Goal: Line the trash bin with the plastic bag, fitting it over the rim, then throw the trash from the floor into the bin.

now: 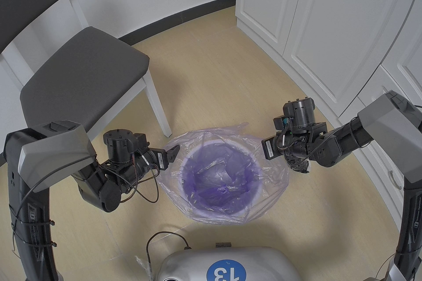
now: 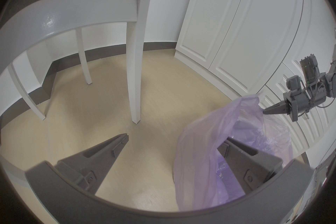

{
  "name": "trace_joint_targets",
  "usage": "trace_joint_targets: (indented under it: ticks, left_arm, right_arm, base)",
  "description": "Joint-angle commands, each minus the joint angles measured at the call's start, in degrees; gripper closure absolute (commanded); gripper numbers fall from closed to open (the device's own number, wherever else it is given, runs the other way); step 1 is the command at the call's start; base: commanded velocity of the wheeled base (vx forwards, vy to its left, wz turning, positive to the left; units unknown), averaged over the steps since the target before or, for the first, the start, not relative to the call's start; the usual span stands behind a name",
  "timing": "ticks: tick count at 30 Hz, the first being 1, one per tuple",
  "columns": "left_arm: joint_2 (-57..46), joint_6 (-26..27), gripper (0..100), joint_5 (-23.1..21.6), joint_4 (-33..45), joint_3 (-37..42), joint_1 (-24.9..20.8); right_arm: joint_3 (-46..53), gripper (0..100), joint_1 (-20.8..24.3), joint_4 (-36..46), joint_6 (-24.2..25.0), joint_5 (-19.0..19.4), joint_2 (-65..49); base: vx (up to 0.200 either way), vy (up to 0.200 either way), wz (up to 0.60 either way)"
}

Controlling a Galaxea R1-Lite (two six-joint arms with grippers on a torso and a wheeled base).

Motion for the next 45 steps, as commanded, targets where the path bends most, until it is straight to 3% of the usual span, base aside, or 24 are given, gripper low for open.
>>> trace_joint_targets:
  ticks: [1, 29, 38, 45]
  left_arm:
    - [0.5, 0.0, 0, 0.0, 0.0, -0.1, -0.2]
    - [10.8, -0.1, 0, -0.6, 2.5, -11.9, 1.4]
    - [9.3, 0.0, 0, -0.6, -0.2, -4.3, 1.5]
    - [4.6, -0.4, 0, -0.9, -6.0, 2.6, 2.1]
  right_arm:
    - [0.0, 100, -0.2, 0.1, -0.2, -0.1, -1.1]
    - [-5.6, 100, -1.6, -2.1, 0.4, -0.2, 12.1]
    - [-1.2, 100, -1.5, -2.4, 0.4, -0.2, 11.2]
    - [6.4, 100, -1.6, -9.2, 0.4, -0.2, 4.2]
  base:
    - [0.0, 0.0, 0.0]
    - [0.0, 0.0, 0.0]
    - [0.0, 0.0, 0.0]
    - [0.0, 0.0, 0.0]
